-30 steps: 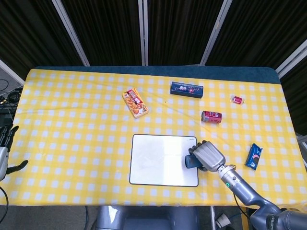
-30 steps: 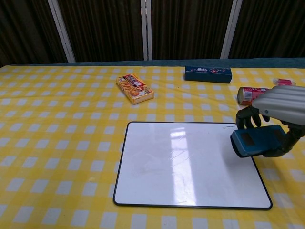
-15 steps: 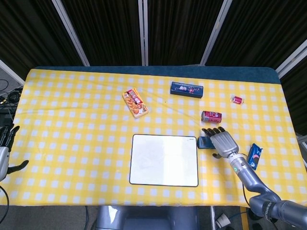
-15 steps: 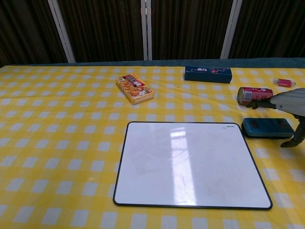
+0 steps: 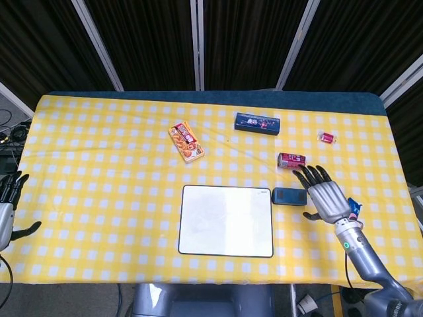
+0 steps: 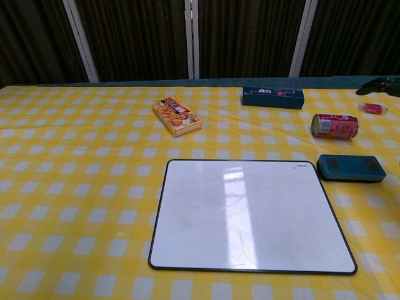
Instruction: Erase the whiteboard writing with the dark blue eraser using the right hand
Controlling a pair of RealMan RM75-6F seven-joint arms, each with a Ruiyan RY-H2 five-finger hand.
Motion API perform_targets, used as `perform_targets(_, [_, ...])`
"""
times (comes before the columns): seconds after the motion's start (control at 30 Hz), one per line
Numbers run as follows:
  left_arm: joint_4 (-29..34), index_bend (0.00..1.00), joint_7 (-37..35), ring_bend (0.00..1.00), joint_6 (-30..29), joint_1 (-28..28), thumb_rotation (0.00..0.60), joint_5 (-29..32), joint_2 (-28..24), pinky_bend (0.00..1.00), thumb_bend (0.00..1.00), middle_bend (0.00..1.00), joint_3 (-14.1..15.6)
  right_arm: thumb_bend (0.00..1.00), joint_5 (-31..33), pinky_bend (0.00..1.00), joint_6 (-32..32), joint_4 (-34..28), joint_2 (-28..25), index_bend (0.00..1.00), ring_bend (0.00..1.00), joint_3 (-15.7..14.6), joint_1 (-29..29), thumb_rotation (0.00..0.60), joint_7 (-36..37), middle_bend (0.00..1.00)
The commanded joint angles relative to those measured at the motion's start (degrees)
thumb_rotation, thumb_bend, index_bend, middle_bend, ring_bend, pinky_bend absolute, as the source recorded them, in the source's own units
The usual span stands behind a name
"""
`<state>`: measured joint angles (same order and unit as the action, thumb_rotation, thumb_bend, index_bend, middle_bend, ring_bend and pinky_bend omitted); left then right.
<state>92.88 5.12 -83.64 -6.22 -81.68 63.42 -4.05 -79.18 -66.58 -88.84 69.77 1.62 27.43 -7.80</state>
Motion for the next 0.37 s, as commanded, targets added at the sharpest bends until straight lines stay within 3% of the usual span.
perform_targets(0.03, [0.3,0.0,-0.2,0.0,-0.6,0.2,0.6,-0.9,-0.1,0.0,0.0,0.0,0.4,0.0,-5.8,0.0,-10.7,-3.9,-3.9,0.0,0.0,-1.7,-6.7,0.6,4.5,0.0])
perform_targets(0.2, [0.5,0.0,-0.2,0.0,-1.4,0.6,0.6,-2.2,-0.1,0.0,0.0,0.0,0.9,0.0,-8.4,0.0,-17.7,-3.8,-3.9,0.0,0.0,-3.1,-11.6,0.6,7.6,0.0])
perform_targets(0.37, [0.8,0.0,0.0,0.0,-2.3,1.0,0.6,-3.1,0.1,0.0,0.0,0.0,1.2,0.0,-9.9,0.0,-22.8,-1.0,-2.1,0.0,0.0,-3.1,-14.9,0.6,5.9,0.0])
